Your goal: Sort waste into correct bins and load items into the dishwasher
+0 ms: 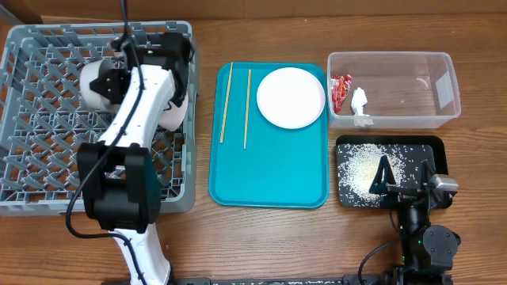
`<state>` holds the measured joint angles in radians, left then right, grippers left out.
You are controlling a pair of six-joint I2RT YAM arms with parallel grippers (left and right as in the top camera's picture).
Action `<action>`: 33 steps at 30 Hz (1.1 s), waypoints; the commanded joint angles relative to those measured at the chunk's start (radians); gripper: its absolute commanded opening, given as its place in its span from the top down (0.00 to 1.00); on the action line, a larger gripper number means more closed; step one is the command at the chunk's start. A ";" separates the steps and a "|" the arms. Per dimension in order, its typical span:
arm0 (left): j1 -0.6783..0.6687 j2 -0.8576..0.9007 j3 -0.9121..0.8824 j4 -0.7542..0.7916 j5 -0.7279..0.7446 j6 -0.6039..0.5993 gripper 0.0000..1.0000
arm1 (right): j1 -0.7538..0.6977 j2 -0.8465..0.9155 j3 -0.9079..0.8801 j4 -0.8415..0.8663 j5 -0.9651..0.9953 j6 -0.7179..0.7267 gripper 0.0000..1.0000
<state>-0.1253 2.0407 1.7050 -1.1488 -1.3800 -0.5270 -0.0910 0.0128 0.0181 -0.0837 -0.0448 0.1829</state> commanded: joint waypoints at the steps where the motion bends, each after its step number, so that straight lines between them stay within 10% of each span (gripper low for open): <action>1: -0.024 0.014 -0.027 0.036 -0.018 0.079 0.96 | -0.003 -0.010 -0.010 0.004 0.005 -0.001 0.00; 26: -0.116 0.015 -0.151 0.202 -0.007 0.251 0.90 | -0.003 -0.010 -0.010 0.004 0.006 -0.001 0.00; 33: -0.144 0.014 -0.150 0.180 -0.080 0.251 0.61 | -0.003 -0.010 -0.010 0.004 0.006 -0.001 0.00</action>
<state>-0.2512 2.0472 1.5581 -0.9695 -1.3975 -0.2733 -0.0910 0.0128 0.0181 -0.0834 -0.0448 0.1825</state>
